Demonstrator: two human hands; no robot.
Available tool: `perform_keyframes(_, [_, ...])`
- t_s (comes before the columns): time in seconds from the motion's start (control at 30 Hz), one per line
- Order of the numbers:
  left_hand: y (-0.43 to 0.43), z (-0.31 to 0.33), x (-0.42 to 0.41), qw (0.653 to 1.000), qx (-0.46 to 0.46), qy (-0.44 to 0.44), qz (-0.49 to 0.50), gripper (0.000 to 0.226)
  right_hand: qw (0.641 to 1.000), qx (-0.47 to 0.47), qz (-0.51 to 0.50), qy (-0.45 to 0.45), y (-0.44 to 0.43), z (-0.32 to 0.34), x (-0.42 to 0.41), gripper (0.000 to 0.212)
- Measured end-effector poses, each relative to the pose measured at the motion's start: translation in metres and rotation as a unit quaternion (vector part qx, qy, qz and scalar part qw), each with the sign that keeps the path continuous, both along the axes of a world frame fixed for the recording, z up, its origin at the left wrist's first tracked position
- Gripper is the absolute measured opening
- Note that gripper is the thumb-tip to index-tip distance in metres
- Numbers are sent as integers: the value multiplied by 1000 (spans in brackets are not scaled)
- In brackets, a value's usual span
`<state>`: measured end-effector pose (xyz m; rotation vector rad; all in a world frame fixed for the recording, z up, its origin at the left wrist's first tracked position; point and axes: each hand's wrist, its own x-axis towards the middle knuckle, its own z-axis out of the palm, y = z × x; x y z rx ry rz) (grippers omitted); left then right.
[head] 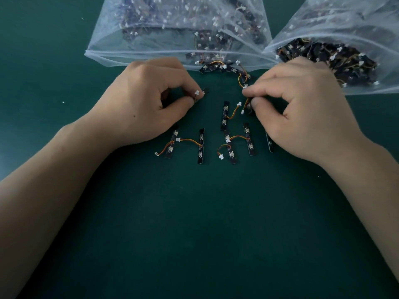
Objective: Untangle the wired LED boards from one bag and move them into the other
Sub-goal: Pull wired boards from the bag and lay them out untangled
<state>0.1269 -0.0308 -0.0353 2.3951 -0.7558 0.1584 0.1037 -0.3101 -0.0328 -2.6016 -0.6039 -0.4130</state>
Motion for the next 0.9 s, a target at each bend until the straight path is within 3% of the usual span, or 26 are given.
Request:
perform_keyframes(0.4, [-2,3,-1,1000,-14,11,9,9,1000,-15,-3,3,1,1,-1,15])
perform_keyframes(0.57, [0,2,0,1000,5,9,16,22,1000,-10,9,3,2,2,-1,15])
perform_keyframes(0.9, [0,3,-1,1000,15,12,3,11,999,-8,38,0,3,0,-2,11])
